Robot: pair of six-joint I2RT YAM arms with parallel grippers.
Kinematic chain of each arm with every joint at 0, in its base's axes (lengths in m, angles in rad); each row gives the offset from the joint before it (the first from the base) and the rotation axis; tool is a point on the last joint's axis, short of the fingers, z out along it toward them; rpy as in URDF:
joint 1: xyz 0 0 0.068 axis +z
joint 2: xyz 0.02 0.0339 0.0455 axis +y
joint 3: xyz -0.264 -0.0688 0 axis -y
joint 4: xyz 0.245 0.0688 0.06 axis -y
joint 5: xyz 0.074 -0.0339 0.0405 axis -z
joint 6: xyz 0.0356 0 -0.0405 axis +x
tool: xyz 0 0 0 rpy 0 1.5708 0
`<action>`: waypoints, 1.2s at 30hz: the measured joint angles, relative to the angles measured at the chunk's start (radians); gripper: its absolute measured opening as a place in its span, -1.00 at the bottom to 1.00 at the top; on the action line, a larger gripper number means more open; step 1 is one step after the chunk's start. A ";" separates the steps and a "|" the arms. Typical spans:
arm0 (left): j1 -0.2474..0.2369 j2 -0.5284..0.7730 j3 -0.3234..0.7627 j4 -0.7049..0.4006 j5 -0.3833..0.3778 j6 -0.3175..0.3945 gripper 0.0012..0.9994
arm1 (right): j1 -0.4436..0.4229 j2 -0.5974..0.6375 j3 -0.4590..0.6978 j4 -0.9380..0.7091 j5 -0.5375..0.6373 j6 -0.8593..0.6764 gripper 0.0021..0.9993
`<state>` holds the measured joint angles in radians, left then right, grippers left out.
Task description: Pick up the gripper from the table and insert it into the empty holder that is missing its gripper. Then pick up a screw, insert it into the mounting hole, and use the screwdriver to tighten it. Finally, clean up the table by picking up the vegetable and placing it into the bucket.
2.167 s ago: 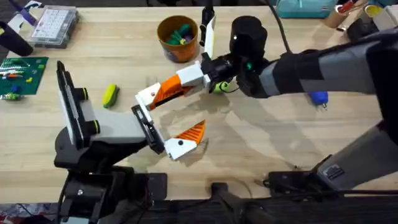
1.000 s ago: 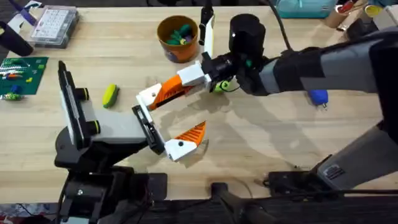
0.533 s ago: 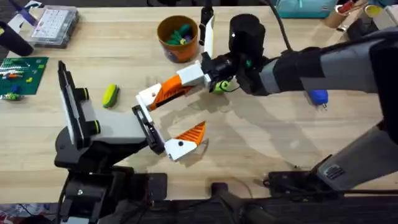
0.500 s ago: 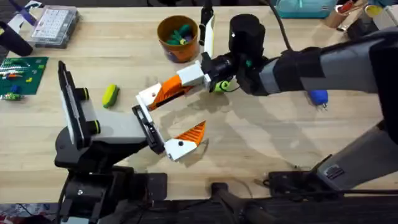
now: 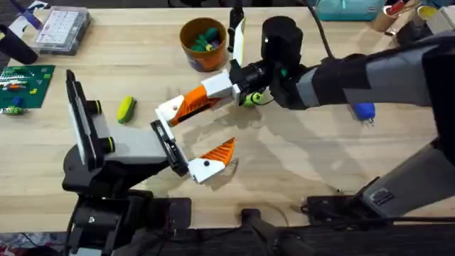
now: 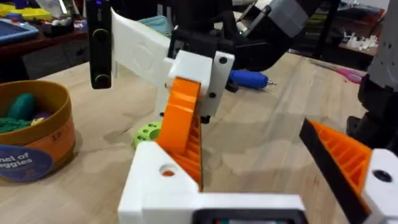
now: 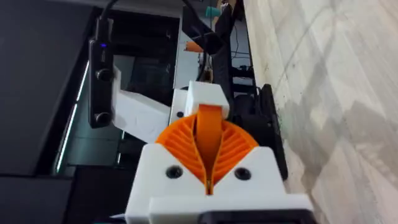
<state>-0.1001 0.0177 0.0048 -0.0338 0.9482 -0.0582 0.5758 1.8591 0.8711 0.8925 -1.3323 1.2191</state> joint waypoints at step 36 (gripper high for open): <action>-0.010 0.001 0.000 -0.008 0.055 -0.010 0.98 | -0.100 -0.010 -0.066 0.086 -0.001 0.040 0.99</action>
<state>-0.1097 0.0185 0.0048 -0.0419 1.0030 -0.0685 0.4754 1.8494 0.8053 0.9784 -1.3333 1.2591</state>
